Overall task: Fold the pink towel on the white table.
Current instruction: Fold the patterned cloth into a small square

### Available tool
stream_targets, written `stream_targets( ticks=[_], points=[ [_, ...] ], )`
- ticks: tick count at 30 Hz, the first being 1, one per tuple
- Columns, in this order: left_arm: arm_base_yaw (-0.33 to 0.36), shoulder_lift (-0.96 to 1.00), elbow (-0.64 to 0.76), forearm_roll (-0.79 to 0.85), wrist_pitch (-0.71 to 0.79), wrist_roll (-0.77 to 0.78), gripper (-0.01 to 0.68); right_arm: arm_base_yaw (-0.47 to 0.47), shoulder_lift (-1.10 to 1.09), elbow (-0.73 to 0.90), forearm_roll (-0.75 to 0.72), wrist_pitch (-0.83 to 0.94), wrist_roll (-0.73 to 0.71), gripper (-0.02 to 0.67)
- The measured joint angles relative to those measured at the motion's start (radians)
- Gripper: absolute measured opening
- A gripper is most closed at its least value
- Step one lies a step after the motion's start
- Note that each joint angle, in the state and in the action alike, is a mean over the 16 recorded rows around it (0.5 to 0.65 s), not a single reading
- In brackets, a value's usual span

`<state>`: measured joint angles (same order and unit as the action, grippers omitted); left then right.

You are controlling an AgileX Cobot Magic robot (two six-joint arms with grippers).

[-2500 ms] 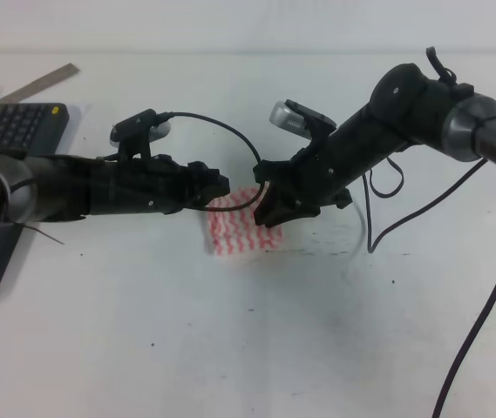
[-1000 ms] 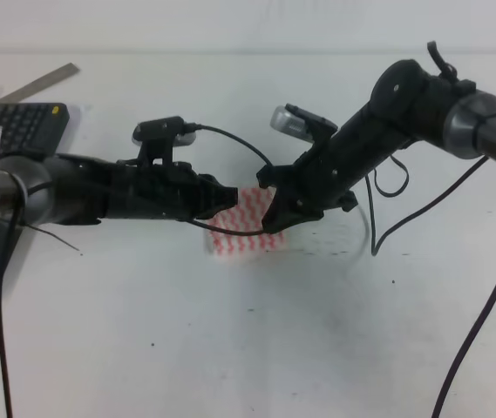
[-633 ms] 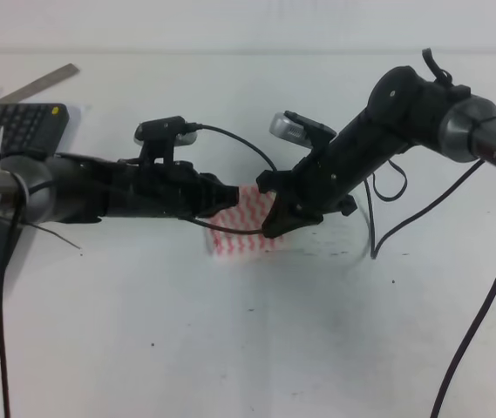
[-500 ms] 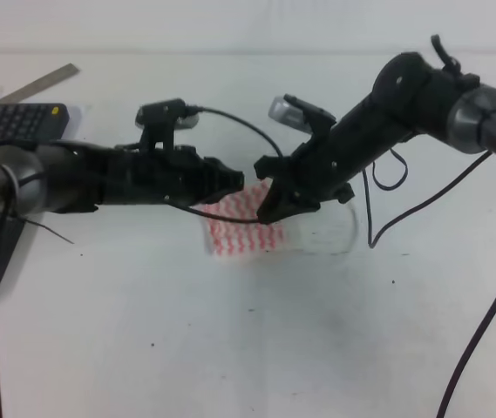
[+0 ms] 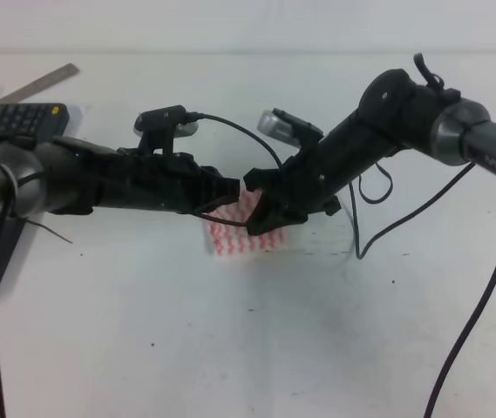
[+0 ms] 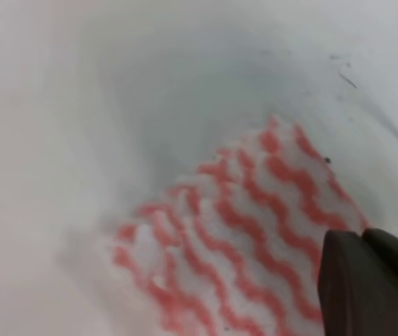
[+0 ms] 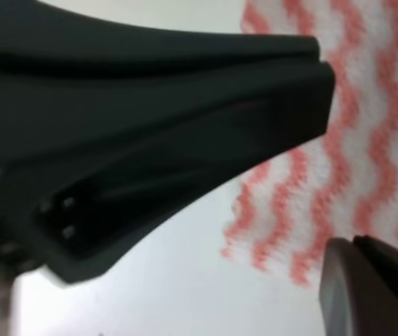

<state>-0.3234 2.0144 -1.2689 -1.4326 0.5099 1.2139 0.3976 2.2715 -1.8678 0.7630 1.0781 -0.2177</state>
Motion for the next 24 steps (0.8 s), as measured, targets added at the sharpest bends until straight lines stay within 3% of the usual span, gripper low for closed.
stream_targets(
  ticks=[24],
  points=[
    [0.006, 0.004, 0.000, 0.015, -0.069, 0.005, -0.002, -0.014, 0.047, -0.026, -0.116, -0.005, 0.108, -0.017]
  ],
)
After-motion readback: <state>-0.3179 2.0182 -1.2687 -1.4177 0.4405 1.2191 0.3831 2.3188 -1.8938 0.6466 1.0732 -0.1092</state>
